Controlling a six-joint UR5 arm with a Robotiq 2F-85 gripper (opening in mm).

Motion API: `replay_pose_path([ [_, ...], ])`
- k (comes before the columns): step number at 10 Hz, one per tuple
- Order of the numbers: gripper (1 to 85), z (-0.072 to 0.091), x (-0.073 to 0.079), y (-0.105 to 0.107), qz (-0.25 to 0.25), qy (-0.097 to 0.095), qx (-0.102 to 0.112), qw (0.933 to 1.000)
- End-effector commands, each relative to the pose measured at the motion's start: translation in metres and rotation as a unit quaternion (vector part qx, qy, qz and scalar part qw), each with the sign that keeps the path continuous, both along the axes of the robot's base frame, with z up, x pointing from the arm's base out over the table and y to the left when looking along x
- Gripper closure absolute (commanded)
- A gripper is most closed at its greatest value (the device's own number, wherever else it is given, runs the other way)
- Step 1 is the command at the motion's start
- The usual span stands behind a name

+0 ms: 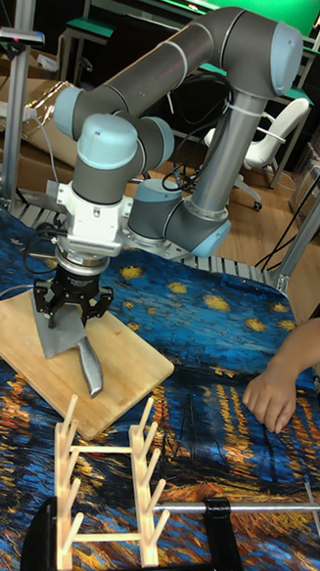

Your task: Put the knife on the cutting board

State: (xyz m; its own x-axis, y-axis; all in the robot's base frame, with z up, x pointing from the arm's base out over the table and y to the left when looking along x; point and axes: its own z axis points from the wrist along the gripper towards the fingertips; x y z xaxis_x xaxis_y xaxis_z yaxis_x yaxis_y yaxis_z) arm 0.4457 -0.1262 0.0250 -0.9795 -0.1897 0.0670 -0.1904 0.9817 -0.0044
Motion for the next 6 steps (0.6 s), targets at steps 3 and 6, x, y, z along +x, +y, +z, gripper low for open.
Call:
replay_pose_path([
  [3, 31.3, -0.004, 0.0009, 0.0061, -0.007, -0.007, 0.0, 1.0],
  [6, 34.7, 0.0058, 0.0035, 0.0044, -0.02, -0.016, 0.006, 0.9997],
])
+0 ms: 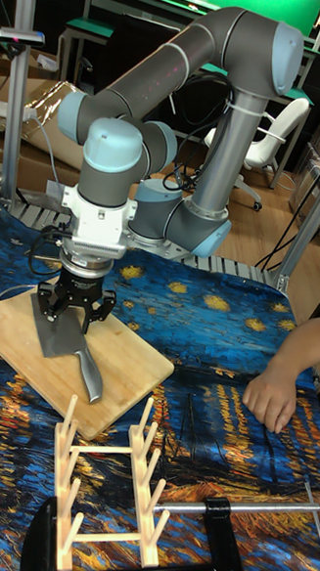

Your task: Put the knife on the cutting board

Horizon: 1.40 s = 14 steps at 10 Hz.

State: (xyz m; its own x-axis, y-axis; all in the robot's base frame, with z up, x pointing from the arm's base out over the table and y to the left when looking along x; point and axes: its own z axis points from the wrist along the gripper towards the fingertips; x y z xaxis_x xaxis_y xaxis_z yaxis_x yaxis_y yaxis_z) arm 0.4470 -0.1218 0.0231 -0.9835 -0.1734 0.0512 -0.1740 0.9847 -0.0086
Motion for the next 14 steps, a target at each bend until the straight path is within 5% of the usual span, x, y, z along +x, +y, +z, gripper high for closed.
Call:
replay_pose_path([
  [1, 36.7, 0.016, 0.002, -0.001, -0.018, -0.007, 0.008, 0.9998],
  [6, 46.7, 0.098, 0.004, 0.014, -0.056, 0.014, 0.032, 0.9978],
  [9, 68.3, 0.105, 0.016, 0.026, -0.101, -0.001, 0.038, 0.9942],
  [10, 76.3, 0.104, 0.022, 0.025, -0.111, -0.011, 0.036, 0.9931],
  [14, 72.3, 0.107, 0.064, 0.028, -0.064, -0.093, 0.049, 0.9924],
])
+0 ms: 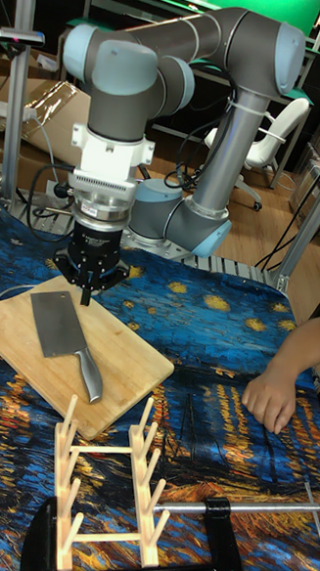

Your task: Put the knife on the cutting board

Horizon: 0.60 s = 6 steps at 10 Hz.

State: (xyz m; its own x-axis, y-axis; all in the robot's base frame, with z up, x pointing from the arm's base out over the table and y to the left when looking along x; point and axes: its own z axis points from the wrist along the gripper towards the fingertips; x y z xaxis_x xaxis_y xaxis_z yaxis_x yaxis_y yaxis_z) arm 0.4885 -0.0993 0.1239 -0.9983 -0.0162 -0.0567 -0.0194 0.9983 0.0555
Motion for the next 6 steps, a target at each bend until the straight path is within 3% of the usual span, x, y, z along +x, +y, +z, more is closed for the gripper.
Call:
replay_pose_path([
  [1, 66.3, 0.006, 0.017, 0.006, 0.016, -0.034, 0.01, 0.9992],
  [2, 65.3, 0.018, 0.004, 0.007, 0.008, -0.016, 0.008, 0.9998],
  [3, 65.3, 0.042, -0.006, 0.013, -0.005, 0.001, 0.004, 1.0],
  [4, 65.3, 0.065, -0.01, 0.029, -0.021, 0.015, 0.005, 0.9996],
  [6, 65.7, 0.092, -0.008, 0.061, -0.04, 0.03, 0.007, 0.9987],
])
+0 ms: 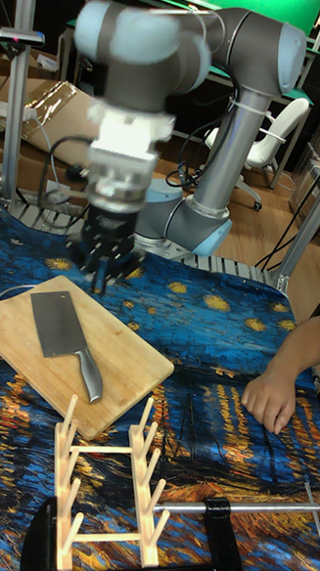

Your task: Put the knife on the cutting board

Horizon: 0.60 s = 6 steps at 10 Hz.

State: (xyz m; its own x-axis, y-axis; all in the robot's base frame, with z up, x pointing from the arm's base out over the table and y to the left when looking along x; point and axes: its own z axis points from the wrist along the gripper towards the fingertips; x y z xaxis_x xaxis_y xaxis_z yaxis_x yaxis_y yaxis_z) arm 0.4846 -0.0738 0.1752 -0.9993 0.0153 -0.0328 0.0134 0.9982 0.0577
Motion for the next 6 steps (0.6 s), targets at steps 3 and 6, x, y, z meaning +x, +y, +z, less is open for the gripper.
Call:
replay_pose_path([
  [3, 69.0, 0.044, 0.005, 0.054, -0.061, 0.013, -0.011, 0.998],
  [6, 75.0, 0.035, 0.003, 0.035, -0.121, 0.03, -0.02, 0.992],
])
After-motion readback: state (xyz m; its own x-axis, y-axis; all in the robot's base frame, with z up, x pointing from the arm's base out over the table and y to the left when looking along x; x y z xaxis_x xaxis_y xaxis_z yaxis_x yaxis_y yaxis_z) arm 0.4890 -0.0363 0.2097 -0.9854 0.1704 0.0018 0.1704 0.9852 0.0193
